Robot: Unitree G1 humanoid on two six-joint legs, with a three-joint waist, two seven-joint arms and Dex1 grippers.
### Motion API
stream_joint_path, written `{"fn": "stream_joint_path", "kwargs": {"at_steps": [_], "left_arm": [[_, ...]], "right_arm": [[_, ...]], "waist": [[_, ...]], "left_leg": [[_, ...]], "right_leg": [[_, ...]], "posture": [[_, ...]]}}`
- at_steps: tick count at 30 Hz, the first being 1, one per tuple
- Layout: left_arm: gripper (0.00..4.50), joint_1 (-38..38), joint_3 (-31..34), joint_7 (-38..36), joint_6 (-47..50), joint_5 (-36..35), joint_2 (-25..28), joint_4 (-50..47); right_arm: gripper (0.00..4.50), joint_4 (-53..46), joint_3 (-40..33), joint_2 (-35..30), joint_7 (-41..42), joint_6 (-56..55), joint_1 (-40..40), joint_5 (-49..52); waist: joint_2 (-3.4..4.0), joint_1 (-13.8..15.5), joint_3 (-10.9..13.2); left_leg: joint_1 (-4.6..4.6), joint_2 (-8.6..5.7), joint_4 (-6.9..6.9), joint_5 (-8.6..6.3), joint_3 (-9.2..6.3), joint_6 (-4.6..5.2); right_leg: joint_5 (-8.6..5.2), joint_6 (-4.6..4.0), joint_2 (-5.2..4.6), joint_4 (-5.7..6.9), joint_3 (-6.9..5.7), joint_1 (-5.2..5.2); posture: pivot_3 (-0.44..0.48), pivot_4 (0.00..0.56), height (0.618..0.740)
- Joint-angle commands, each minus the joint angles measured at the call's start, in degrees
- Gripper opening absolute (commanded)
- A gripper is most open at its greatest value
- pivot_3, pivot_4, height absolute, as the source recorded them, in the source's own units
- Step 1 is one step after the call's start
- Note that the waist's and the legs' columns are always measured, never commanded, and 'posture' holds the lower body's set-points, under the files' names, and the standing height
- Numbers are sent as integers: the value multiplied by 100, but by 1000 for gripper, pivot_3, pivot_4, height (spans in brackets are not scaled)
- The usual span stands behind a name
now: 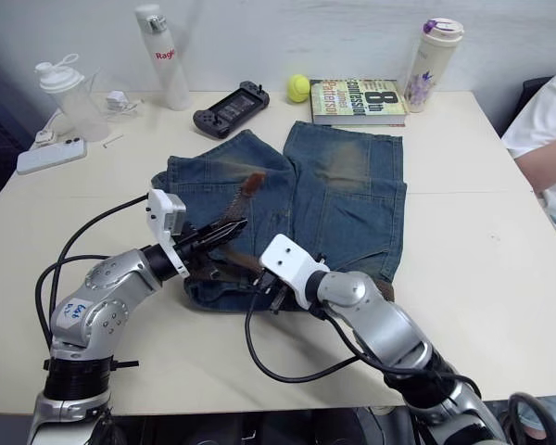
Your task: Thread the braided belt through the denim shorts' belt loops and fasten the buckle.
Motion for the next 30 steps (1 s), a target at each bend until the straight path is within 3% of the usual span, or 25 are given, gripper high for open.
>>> {"fn": "stream_joint_path", "kwargs": {"at_steps": [1,12,30], "left_arm": [[0,-6,-8,-11,-100,-5,21,-178],[0,-1,5,-33,-118,-11,61,-201],[0,-367,-117,-286,-12,-55,234,-110]], "right_arm": [[17,62,173,10,6,-164,-55,-148],[17,-305,-235,-135,132,46,-164,-79],[17,-6,510,-287,179,252,-184,-368]], "waist": [[0,-10,0],[0,-20,0],[0,-40,0]], "left_leg": [[0,1,-1,0,0,-1],[-2,0,-2,0,-1,0],[-2,0,-6,-1,-1,0]], "right_leg": [[0,0,1,1,0,0],[0,0,0,1,-1,1],[0,0,-1,0,-2,1]], "posture": [[0,150,740],[0,150,740],[0,150,740]]}}
